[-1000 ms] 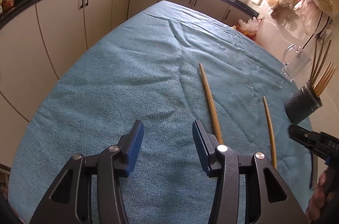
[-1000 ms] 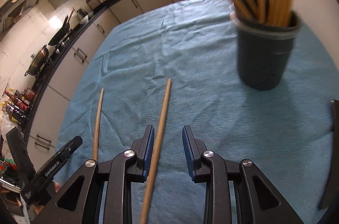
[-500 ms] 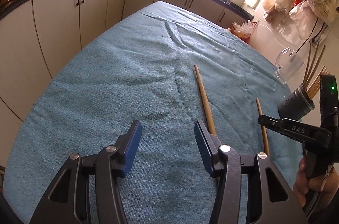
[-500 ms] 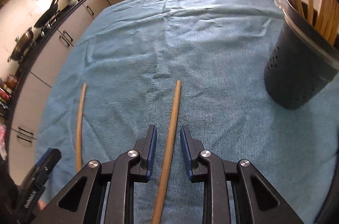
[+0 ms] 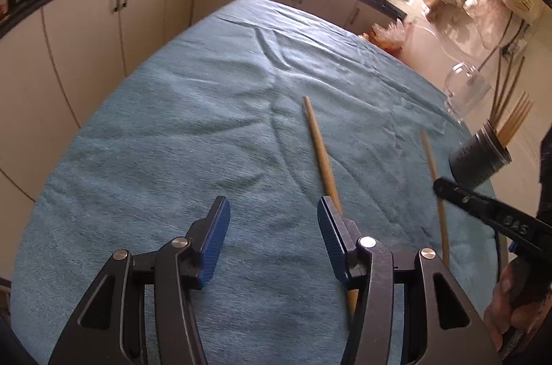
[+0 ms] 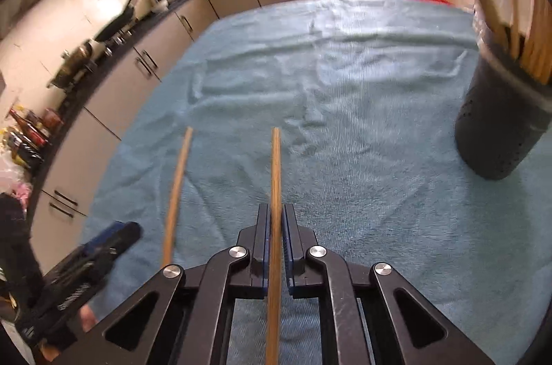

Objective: Organize utensils
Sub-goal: 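Close the right tool on one chopstick while the left tool grasps the other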

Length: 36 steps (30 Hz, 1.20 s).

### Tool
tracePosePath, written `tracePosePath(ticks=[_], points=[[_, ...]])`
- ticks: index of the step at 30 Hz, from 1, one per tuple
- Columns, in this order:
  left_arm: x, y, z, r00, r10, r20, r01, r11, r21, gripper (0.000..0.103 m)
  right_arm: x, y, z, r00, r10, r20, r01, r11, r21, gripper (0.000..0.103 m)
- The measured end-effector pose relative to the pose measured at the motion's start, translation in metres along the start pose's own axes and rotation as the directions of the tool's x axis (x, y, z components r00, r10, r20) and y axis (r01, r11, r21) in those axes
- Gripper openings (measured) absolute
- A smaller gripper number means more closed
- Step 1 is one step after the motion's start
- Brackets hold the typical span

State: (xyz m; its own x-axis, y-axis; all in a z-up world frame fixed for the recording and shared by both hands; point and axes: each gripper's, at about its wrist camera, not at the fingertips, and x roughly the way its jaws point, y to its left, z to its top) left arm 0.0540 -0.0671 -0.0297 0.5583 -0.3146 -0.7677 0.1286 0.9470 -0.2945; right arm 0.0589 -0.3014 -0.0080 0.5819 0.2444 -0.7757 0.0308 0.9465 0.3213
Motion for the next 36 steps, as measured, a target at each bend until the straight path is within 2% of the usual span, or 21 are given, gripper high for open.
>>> tracePosePath(ticks=[2,6,9,12,14,15,18,21,22,25,27,31,33,36], points=[[0.002,-0.004,0.006,1.0,-0.015,-0.022,0.014,1.0,-0.015,0.051,-0.013,0.003,-0.001,0.999,-0.002,0.043,0.003,1.0,-0.02,0.007],[0.014,-0.021,0.023,0.998,0.007,-0.07,-0.006,1.0,0.016,0.051,-0.036,0.003,-0.004,0.995,0.011,0.1,-0.008,1.0,-0.026,0.007],[0.033,-0.037,0.036,0.991,0.065,-0.121,-0.059,0.997,0.048,0.051,-0.046,0.001,-0.005,0.992,0.023,0.122,-0.02,1.0,-0.024,0.007],[0.048,-0.047,0.041,0.982,0.103,-0.156,-0.093,0.993,0.07,0.04,-0.057,-0.003,-0.008,0.99,0.032,0.139,-0.03,0.999,-0.021,0.007],[0.054,-0.056,0.045,0.978,0.134,-0.16,-0.119,0.988,0.098,0.038,-0.062,-0.009,-0.009,0.988,0.037,0.148,-0.035,0.999,-0.012,0.007],[0.057,-0.059,0.047,0.974,0.156,-0.162,-0.139,0.984,0.108,0.034,-0.064,-0.011,-0.009,0.988,0.039,0.151,-0.038,0.999,-0.009,0.007],[0.066,-0.069,0.053,0.955,0.244,-0.169,-0.22,0.964,0.15,0.028,-0.071,-0.019,-0.009,0.986,0.042,0.161,-0.043,0.999,0.001,0.007],[0.071,-0.073,0.058,0.941,0.298,-0.158,-0.273,0.949,0.159,0.013,-0.076,-0.022,-0.009,0.984,0.048,0.171,-0.05,0.999,0.009,0.007],[0.07,-0.072,0.058,0.943,0.29,-0.161,-0.267,0.952,0.15,0.007,-0.079,-0.023,-0.009,0.983,0.05,0.175,-0.053,0.999,0.013,0.007],[0.061,-0.067,0.054,0.96,0.231,-0.157,-0.213,0.969,0.125,0.006,-0.089,-0.026,-0.011,0.98,0.048,0.195,-0.052,0.999,0.015,0.007],[0.043,-0.065,0.052,0.975,0.19,-0.111,-0.178,0.978,0.11,0.006,-0.098,-0.027,-0.013,0.976,0.043,0.213,-0.047,0.999,0.016,0.007],[-0.003,-0.065,0.052,0.993,0.12,-0.004,-0.119,0.989,0.088,0.006,-0.117,-0.031,-0.015,0.966,0.037,0.255,-0.045,0.999,0.027,0.007],[-0.028,-0.069,0.05,0.995,0.088,0.056,-0.093,0.992,0.09,0.006,-0.126,-0.031,-0.015,0.961,0.035,0.275,-0.046,0.999,0.03,0.007],[-0.055,-0.072,0.05,0.993,0.047,0.106,-0.057,0.994,0.091,0.006,-0.14,-0.031,-0.019,0.951,0.033,0.309,-0.044,0.999,0.031,0.007]])
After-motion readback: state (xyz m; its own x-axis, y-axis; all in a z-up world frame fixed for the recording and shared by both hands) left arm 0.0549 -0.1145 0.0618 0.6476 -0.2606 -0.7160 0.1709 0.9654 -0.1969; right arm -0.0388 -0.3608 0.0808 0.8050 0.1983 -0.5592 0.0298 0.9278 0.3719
